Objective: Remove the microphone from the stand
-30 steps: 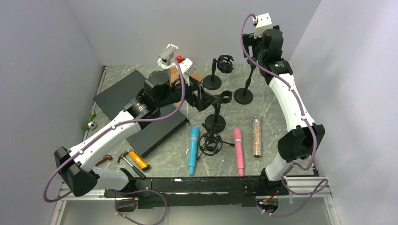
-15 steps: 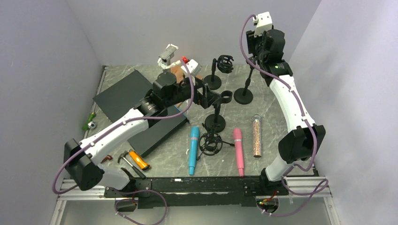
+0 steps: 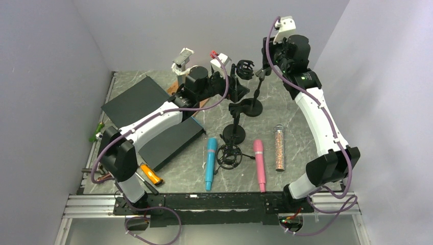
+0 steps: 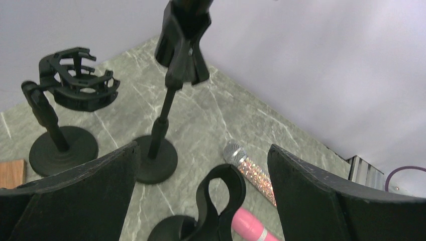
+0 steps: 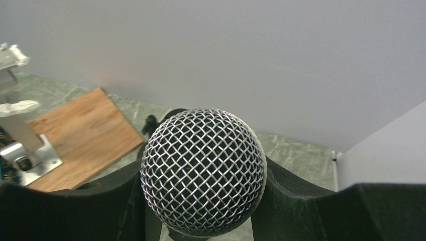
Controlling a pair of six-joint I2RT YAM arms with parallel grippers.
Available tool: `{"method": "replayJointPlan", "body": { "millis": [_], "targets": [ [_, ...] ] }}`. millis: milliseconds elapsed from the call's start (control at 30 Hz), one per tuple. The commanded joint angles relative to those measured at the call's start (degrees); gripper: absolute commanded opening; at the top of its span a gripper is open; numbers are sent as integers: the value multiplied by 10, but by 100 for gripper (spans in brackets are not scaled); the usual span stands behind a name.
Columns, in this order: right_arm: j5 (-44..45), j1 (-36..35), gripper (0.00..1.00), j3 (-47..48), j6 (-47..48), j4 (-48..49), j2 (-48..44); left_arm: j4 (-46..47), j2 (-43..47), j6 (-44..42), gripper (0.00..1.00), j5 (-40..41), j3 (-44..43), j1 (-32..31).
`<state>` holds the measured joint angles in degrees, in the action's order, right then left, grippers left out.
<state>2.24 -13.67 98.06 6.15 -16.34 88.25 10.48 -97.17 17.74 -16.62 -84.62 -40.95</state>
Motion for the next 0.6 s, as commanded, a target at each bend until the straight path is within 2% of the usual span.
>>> {"method": "replayJointPlan", "body": {
  "millis": [0,67,167,300,333,433,567],
  "targets": [
    [40,-21,0,17,-38,11,-28,22,-18,-12,99,15,-58,-1],
    [37,-22,0,20,-40,10,-27,18,-36,-23,99,22,-74,-3],
    [37,-24,0,24,-37,9,-24,20,-60,-40,92,31,-96,-7],
    [41,-23,0,31,-40,2,-19,16,-92,-93,89,71,-126,-22],
    [39,-24,0,32,-43,1,-19,19,-99,-109,89,84,-133,-26],
    [31,-26,0,33,-45,0,-20,33,-121,-143,99,119,-140,-37],
    [34,-27,0,30,-42,-1,-21,54,-146,-154,99,137,-152,-42]
  ]
}}
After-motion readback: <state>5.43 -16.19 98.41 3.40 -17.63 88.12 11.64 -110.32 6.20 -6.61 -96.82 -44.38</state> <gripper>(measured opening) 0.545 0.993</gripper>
